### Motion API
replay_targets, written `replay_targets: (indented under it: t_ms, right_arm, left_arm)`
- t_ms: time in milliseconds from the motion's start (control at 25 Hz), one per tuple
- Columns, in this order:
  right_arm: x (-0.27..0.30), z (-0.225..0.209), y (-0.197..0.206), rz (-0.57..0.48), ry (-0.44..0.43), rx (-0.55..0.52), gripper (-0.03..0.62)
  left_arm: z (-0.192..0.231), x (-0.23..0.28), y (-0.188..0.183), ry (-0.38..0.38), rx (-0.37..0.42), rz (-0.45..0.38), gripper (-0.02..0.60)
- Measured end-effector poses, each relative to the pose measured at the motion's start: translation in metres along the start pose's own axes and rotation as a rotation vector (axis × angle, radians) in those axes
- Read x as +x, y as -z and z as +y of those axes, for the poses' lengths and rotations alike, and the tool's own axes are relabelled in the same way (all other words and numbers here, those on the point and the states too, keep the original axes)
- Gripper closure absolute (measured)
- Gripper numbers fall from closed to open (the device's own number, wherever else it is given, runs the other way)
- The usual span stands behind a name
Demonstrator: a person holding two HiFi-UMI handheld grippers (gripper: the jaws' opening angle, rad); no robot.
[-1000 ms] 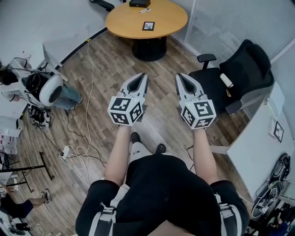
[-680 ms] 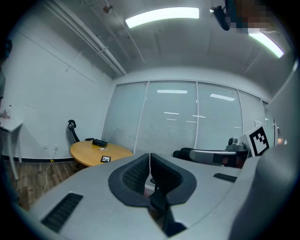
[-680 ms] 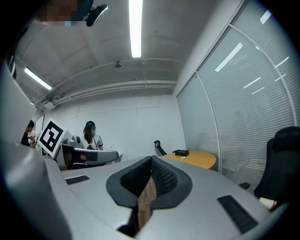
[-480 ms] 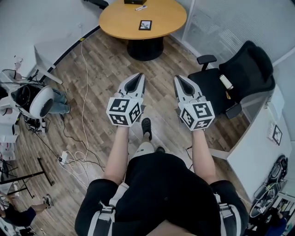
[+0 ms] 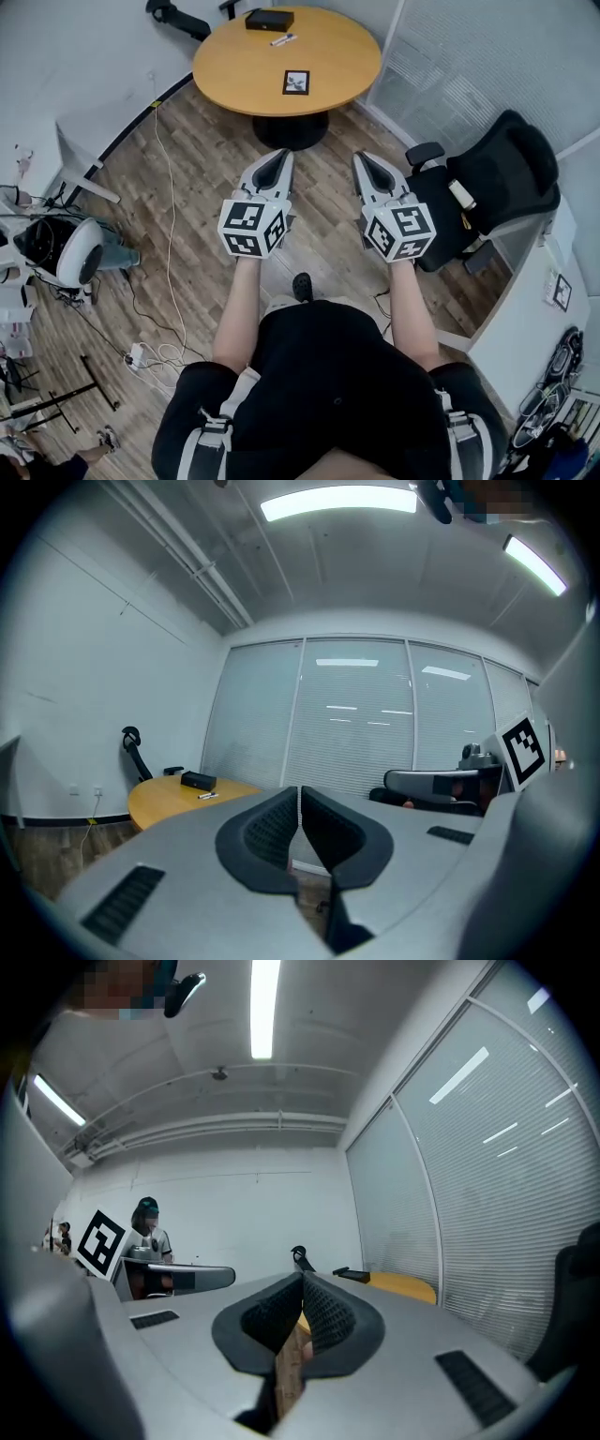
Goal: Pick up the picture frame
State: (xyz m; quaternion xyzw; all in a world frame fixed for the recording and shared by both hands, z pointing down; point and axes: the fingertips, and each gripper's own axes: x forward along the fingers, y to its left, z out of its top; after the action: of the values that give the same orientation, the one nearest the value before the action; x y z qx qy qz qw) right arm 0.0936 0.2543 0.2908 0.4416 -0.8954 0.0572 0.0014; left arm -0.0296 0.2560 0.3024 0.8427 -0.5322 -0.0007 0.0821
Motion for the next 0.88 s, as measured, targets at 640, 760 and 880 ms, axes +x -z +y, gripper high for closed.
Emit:
replay_targets:
  t_ms: [640,760,880]
  right_arm:
    - [0.161,-0.080,0.046,0.097,-0.003,0.062,0.577]
    - [0.205,-0.110,0.036,0.087,-0.018,0.067,0.577]
    - [0.248,-0.142,0.020,0.070,-0.024,0.058,0.577]
  left_arm:
    - [0.107,0.144,0.034,-0.015,-0.068,0.105,0.552]
    - [0.131,0.187,0.020,-0.024,-0.062,0.111,0.552]
    - [0.154,0.231,0.002,-0.038,-0.051,0.103,0.552]
